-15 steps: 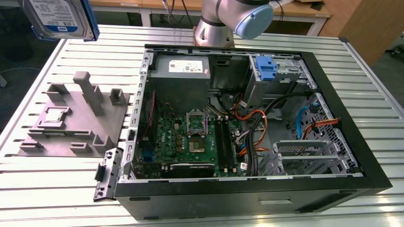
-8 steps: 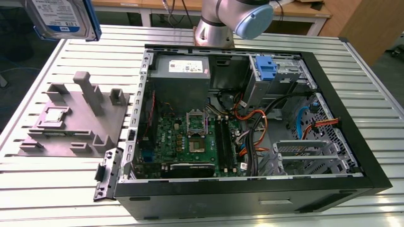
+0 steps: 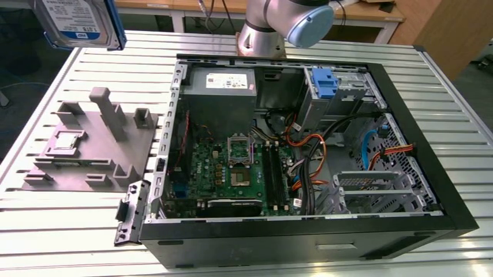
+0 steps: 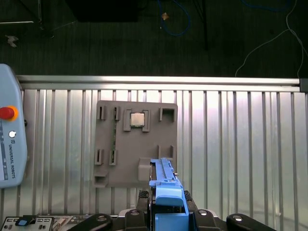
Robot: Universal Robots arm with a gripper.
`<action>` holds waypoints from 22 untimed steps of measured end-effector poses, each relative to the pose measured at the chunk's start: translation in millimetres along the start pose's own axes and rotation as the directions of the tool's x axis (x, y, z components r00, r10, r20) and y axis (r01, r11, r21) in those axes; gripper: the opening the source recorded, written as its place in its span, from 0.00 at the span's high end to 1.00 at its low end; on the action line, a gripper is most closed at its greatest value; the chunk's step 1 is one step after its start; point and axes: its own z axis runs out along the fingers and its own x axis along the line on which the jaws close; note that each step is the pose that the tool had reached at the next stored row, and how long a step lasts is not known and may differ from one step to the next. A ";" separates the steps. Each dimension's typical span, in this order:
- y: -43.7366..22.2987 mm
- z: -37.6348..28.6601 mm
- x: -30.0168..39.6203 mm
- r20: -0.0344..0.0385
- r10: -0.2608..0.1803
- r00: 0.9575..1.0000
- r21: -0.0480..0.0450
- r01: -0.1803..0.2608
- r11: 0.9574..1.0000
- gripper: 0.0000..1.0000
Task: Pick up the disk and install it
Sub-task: 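Pick up the disk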
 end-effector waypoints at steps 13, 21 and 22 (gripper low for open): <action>-9.7 -0.4 -0.1 0.000 0.000 1.000 0.000 0.000 1.000 0.63; -10.4 -0.4 -0.1 0.000 0.000 1.000 0.000 0.000 1.000 0.63; -11.1 -0.4 -0.1 0.000 0.000 1.000 0.000 0.000 1.000 0.63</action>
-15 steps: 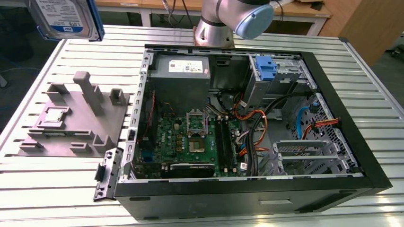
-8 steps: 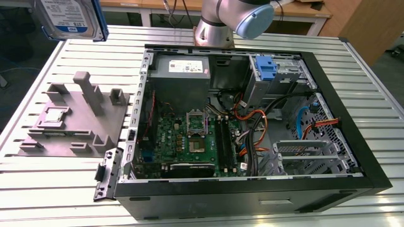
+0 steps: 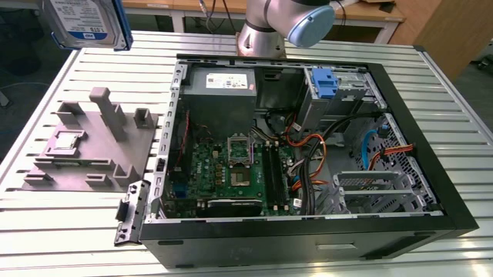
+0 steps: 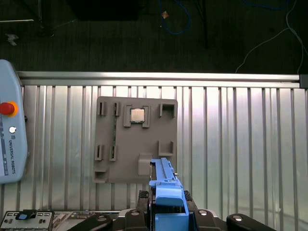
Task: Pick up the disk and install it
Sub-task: 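Pick up the disk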
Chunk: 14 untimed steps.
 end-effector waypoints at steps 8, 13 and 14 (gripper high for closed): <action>-12.2 -0.5 -0.1 0.000 0.000 1.000 0.000 0.000 1.000 0.63; -13.0 -0.6 0.4 -0.001 0.000 1.000 0.000 0.000 1.000 0.63; -13.0 -0.6 1.1 -0.001 0.000 1.000 0.000 0.000 1.000 0.63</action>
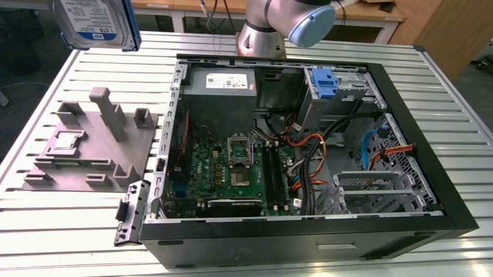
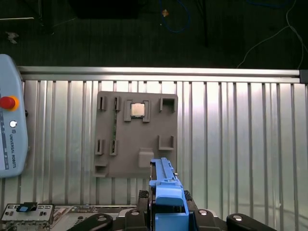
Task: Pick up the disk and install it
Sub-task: 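Pick up the disk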
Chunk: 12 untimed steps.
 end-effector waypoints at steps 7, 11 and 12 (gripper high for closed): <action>0.0 -0.1 8.0 0.000 0.000 1.000 0.000 0.000 1.000 0.63; 0.0 -0.1 8.1 0.000 0.000 1.000 0.000 0.000 1.000 0.63; 0.0 -0.1 8.1 0.000 0.000 1.000 0.000 0.000 1.000 0.63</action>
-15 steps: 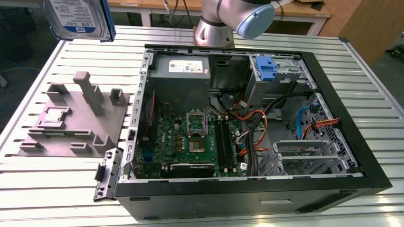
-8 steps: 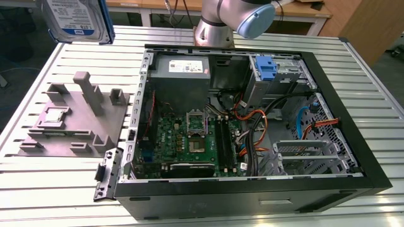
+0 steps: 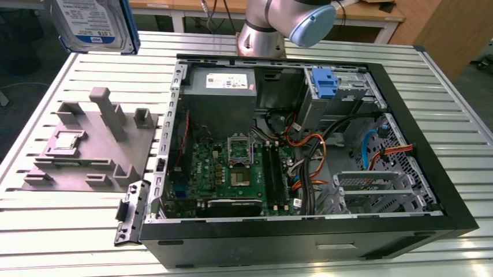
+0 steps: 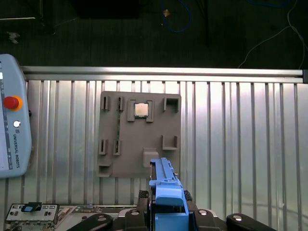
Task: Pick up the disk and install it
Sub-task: 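Pick up the disk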
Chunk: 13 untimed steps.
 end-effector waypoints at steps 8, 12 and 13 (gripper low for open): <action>0.0 0.0 0.1 0.000 0.000 1.000 0.000 0.000 1.000 0.63; 0.0 0.0 0.1 0.000 0.000 1.000 0.000 0.000 1.000 0.63; 0.0 0.0 0.1 0.000 0.000 1.000 0.000 0.000 1.000 0.63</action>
